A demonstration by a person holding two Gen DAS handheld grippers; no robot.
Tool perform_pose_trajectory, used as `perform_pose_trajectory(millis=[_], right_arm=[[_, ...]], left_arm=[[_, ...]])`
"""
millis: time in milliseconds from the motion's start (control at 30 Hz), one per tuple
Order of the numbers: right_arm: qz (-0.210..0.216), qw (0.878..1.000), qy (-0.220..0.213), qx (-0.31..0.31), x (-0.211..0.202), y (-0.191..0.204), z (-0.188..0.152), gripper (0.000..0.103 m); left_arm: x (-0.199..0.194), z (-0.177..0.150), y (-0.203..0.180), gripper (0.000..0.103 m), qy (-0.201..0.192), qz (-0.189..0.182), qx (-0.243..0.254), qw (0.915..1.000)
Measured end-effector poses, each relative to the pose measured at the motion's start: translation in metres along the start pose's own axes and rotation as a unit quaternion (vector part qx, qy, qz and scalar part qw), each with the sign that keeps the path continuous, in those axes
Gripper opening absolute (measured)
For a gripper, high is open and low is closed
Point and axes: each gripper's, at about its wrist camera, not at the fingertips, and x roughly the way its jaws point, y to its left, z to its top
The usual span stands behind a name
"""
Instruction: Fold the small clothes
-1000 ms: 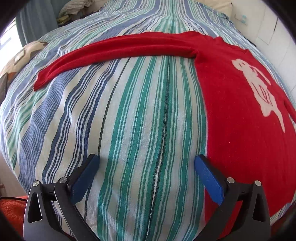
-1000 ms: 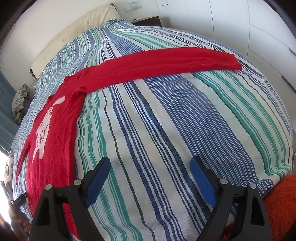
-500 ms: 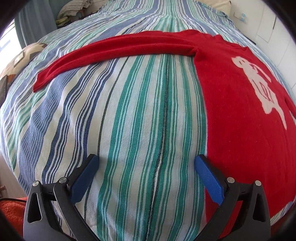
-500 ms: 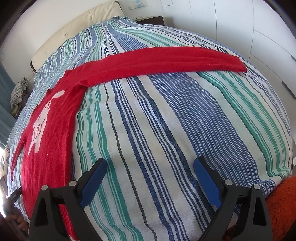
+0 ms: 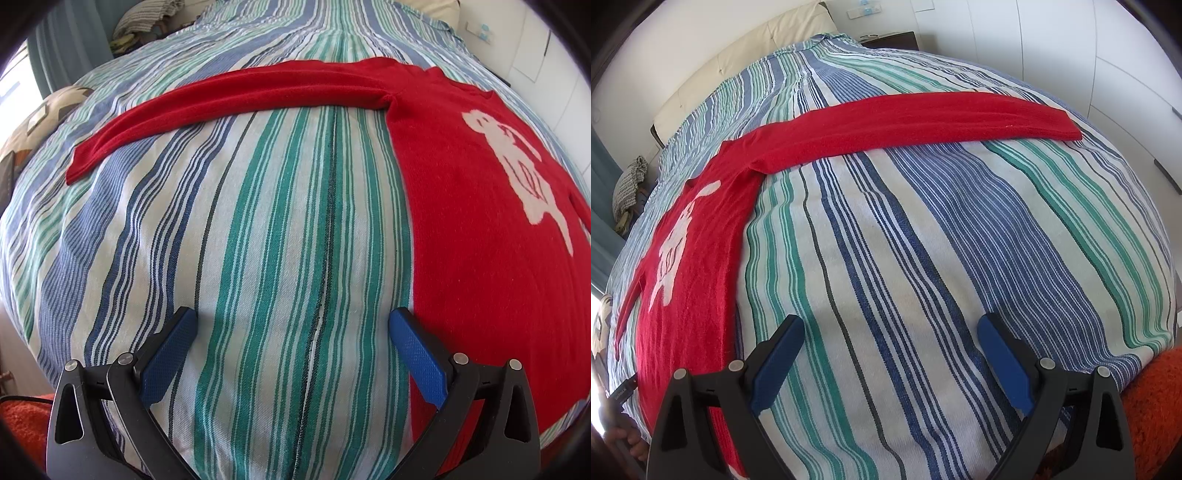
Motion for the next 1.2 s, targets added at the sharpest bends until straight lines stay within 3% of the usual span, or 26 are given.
perform_pose_trajectory(millis=[1200], right_arm=[[0.000,1.000,0.000,-0.001,0.0001,0.0006,0.0000,0.094]], left_arm=[[0.0003,0.0003,-0.0009,0.103,0.000,0.002,0.002,1.0000]])
